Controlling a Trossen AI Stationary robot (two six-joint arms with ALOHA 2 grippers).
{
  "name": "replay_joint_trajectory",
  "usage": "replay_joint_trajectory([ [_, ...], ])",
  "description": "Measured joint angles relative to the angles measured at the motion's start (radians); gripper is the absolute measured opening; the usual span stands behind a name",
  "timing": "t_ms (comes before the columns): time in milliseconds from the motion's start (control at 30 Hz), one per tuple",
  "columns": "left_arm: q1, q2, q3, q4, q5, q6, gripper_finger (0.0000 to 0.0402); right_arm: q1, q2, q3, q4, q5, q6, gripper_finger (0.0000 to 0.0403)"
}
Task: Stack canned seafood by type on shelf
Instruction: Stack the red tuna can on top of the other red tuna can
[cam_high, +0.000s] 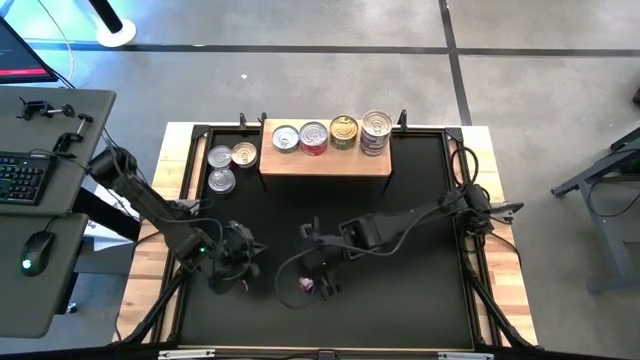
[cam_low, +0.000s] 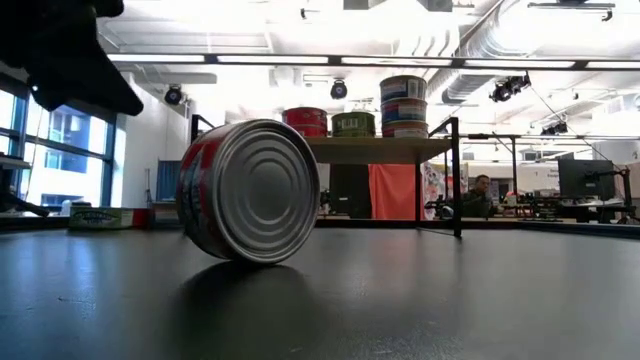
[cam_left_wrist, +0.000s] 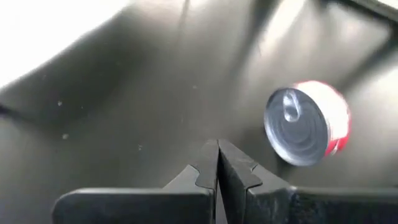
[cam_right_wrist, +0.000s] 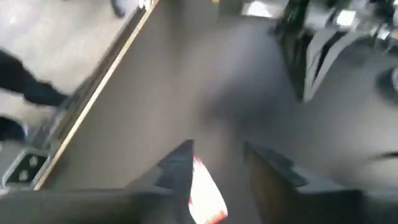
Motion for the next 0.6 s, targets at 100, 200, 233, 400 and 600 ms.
replay_joint_trajectory([
  [100,-0.007,0.016,0.000,0.021,-0.007,-0.077,0.0000,-0.004,0.014,-0.008,-0.036,-0.033,-0.050,0.0195],
  [200,-0.010,0.032,0.000,0.058,0.000,-0.088,0.0000,-0.001,0.042,-0.008,-0.060,-0.040,-0.098,0.0243],
  [233,-0.010,0.037,0.000,0.071,0.002,-0.088,0.0000,-0.001,0.055,-0.008,-0.069,-0.042,-0.103,0.0255],
  [400,-0.010,0.056,0.000,0.125,0.014,-0.089,0.0000,-0.002,0.100,-0.009,-0.139,-0.056,-0.193,0.0274],
  [600,-0.009,0.056,0.000,0.131,0.020,-0.090,0.0000,-0.003,0.147,-0.010,-0.153,-0.006,-0.271,0.0275],
])
